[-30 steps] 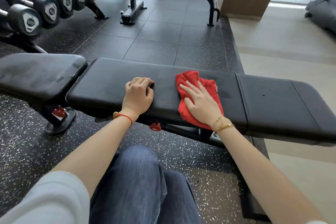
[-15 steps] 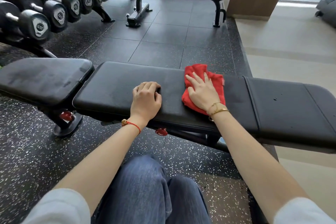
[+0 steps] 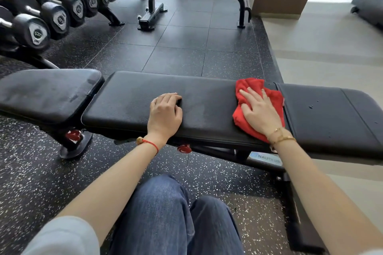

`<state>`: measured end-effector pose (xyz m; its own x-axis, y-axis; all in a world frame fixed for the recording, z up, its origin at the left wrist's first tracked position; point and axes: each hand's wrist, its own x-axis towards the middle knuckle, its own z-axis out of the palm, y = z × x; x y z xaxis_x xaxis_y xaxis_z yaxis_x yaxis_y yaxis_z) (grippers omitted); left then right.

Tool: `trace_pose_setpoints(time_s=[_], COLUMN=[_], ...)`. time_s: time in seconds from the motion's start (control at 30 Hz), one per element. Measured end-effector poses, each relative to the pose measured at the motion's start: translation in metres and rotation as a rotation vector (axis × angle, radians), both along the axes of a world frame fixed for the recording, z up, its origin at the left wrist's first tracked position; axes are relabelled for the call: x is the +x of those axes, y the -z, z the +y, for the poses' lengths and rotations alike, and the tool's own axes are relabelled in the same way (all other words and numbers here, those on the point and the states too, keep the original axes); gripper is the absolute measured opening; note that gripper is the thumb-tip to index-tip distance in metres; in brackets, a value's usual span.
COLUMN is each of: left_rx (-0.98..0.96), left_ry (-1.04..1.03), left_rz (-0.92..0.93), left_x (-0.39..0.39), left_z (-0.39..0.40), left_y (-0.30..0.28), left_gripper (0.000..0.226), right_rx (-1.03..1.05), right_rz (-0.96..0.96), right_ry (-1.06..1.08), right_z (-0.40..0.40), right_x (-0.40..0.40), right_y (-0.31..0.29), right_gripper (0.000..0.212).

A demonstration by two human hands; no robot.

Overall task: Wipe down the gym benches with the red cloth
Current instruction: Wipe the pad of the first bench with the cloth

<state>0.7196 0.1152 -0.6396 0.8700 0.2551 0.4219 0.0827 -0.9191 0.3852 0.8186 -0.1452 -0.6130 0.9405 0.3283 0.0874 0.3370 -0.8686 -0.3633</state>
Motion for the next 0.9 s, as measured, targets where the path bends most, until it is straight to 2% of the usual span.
trace_pose_setpoints(time_s=[0.17,0.3,0.4,0.57,0.7,0.8,0.9], left_rx=[0.007,0.009,0.011,0.013,0.006,0.001,0.000], left_ry=[-0.003,0.009,0.018,0.016,-0.002,-0.012,-0.012], left_rz=[0.012,0.011,0.015,0.013,0.003,0.003,0.004], left_x=[0.000,-0.001,-0.001,0.000,0.001,0.002,0.002], left_z=[0.000,0.001,0.003,0.002,0.000,-0.001,0.000], left_y=[0.000,0.001,0.001,0.002,0.003,0.003,0.003], left_gripper=[0.033,0.033,0.034,0.034,0.034,0.033,0.032], right_rx=[-0.047,-0.007,0.027,-0.008,-0.038,-0.063,-0.044], right_rz=[0.064,-0.030,-0.064,-0.005,0.079,0.058,-0.017], right_ry=[0.036,-0.083,-0.092,0.033,0.123,0.056,-0.117], right_z=[0.037,0.033,0.010,-0.019,-0.006,0.014,0.026], right_x=[0.010,-0.032,-0.051,-0.007,0.031,0.026,-0.006], right_y=[-0.006,0.001,0.007,0.004,-0.004,-0.005,-0.001], right_gripper=[0.053,0.052,0.051,0.050,0.051,0.052,0.051])
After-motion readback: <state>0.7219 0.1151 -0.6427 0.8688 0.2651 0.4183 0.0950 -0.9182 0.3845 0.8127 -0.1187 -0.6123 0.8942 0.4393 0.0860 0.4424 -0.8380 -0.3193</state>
